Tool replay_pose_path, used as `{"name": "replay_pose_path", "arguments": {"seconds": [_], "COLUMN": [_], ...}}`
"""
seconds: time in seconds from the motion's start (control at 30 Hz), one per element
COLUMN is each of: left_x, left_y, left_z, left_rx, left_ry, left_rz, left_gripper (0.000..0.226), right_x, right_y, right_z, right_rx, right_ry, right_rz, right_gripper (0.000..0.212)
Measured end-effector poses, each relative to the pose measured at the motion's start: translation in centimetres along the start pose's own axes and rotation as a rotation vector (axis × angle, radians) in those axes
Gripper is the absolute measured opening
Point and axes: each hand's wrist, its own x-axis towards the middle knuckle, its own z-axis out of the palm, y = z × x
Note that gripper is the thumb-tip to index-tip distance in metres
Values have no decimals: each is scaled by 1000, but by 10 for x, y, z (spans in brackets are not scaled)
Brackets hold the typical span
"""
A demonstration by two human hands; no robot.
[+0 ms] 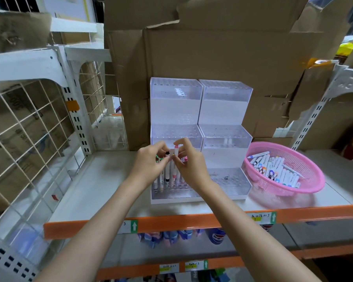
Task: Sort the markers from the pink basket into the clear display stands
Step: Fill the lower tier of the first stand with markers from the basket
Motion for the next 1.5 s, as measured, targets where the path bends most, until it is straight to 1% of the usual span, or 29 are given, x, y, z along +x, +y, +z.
{"name": "replay_pose_path", "arguments": {"seconds": [0.3,0.37,0.5,0.7,0.8,0.9,1.03,1.23,1.3,1.43,1.5], "left_x": [1,2,-4,-11,-14,-16,-17,-23,-27,-34,-37], "left_y": [0,1,-2,-14,-16,-16,-16,-21,-24,-32,-36], "left_z": [-2,-2,1,6,10,11,11,8,6,3,1], "left_rx": [35,62,139,197,325,390,412,426,430,437,474], "left_ry": [-11,-14,-26,-70,-94,-49,-42,-113,-122,-149,-177], "left_rz": [-25,-8,83,58,145,189,225,271,288,295,289], "left_gripper": [11,11,11,14,17,26,29,27,30,48,53], "right_x": [-3,-4,-5,-6,-9,-11,-12,-14,-14,-15,-15], "right_y": [0,0,0,3,3,4,6,8,9,9,8], "right_z": [0,0,0,2,4,4,2,1,1,0,1], "right_rx": [-15,-18,-26,-29,-16,-23,-21,8,13,34,36], "right_ry": [9,12,19,24,17,14,27,34,34,37,36], "right_rz": [-9,-13,-17,-12,0,9,21,27,30,21,6], "right_gripper": [24,24,24,24,22,26,25,19,18,15,15]}}
